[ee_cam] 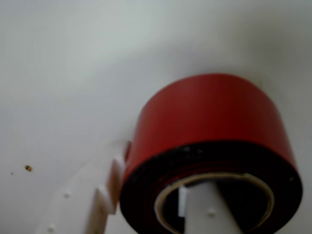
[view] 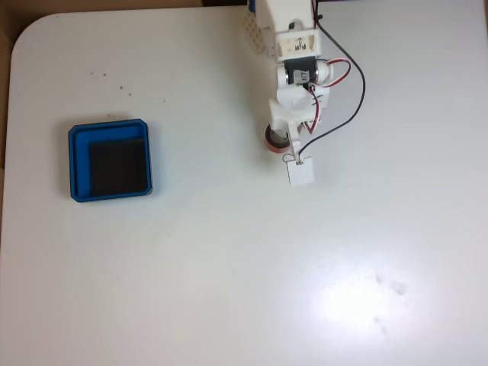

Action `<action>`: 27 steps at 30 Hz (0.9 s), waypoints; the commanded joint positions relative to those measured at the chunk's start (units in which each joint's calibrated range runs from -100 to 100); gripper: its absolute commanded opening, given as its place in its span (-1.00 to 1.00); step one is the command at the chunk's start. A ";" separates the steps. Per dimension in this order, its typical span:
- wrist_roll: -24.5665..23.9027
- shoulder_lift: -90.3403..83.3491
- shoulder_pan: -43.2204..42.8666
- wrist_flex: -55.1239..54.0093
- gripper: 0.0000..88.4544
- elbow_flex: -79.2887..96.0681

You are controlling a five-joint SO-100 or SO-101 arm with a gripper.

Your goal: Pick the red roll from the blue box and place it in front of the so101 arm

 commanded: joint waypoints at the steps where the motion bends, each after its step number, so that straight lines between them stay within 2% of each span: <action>1: 0.17 -0.67 0.24 -1.19 -0.99 0.35; 27: -0.53 -1.09 0.63 -1.11 -0.98 0.26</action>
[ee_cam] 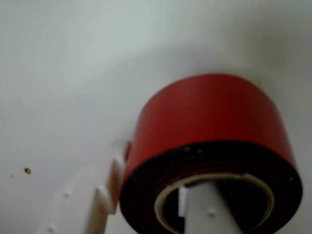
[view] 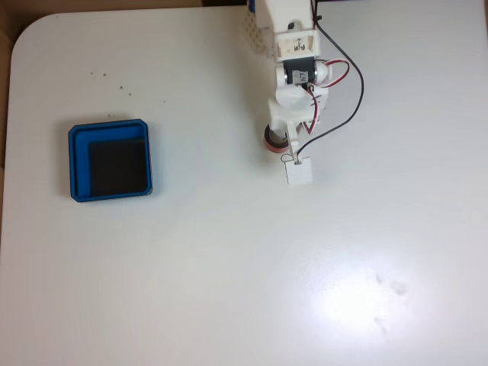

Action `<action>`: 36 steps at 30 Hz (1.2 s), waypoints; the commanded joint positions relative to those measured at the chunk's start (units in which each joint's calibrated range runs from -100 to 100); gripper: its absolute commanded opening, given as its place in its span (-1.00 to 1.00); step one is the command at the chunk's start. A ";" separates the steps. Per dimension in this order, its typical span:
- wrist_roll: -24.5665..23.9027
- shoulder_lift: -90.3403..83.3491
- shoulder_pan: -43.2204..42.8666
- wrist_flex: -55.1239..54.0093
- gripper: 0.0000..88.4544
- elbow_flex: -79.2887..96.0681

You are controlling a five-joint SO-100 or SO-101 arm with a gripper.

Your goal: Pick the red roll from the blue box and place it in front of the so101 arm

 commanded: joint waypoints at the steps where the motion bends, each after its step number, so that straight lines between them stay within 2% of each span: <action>1: -0.20 -1.09 0.23 -0.78 -0.98 -0.01; 9: -0.20 -1.09 0.43 -0.86 -0.84 -0.19; 16: -0.20 -5.86 1.60 -0.86 -0.83 0.17; 24: 0.50 -18.65 11.47 -0.86 -0.81 0.35; 36: 0.50 -42.14 10.98 -1.11 -0.81 16.88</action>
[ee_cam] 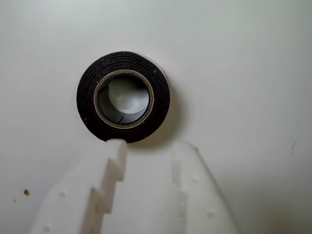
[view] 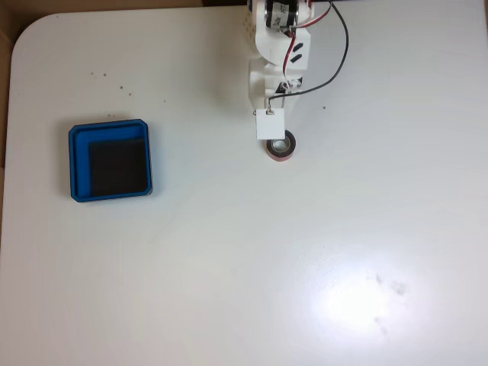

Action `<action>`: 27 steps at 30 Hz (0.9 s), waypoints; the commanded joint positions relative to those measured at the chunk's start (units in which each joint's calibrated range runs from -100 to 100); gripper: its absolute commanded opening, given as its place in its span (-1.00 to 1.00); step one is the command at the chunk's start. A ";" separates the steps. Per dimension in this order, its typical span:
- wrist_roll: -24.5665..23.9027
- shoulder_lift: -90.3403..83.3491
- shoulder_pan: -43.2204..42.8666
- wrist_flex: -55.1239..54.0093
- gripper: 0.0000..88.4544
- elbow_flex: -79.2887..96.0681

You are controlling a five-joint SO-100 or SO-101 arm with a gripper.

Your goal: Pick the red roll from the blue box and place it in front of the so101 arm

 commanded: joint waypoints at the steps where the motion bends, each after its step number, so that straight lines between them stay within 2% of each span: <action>1: 0.42 -7.65 0.19 -1.11 -0.81 4.24; 21: 0.42 -42.02 0.10 -1.11 -0.81 29.85; 27: 0.42 -42.60 0.00 -1.69 -0.81 32.45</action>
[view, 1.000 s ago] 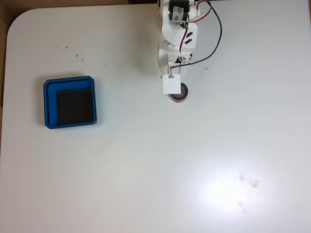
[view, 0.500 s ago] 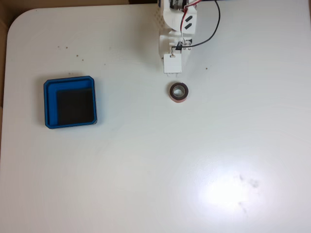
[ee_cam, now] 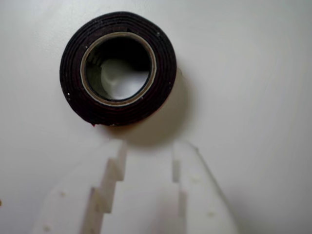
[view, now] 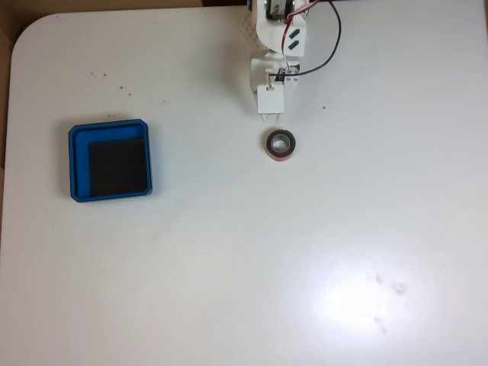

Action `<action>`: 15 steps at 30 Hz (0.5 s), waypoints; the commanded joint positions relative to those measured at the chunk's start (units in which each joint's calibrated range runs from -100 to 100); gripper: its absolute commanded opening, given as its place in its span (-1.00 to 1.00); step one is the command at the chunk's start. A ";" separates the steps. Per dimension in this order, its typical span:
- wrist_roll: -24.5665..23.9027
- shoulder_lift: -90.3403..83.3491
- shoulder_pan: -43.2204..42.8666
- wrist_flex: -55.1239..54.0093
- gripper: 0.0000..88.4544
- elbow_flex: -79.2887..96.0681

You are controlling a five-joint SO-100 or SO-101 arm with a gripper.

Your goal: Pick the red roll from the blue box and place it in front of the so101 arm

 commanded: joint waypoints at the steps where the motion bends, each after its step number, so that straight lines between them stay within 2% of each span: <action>1: 0.42 -3.32 0.10 -2.27 -0.81 0.43; 5: 1.56 -3.23 0.10 -6.14 -0.81 2.50; 11: 9.44 -3.23 0.10 -12.08 -0.81 8.34; 15: 9.79 -3.32 0.00 -12.91 -0.81 8.25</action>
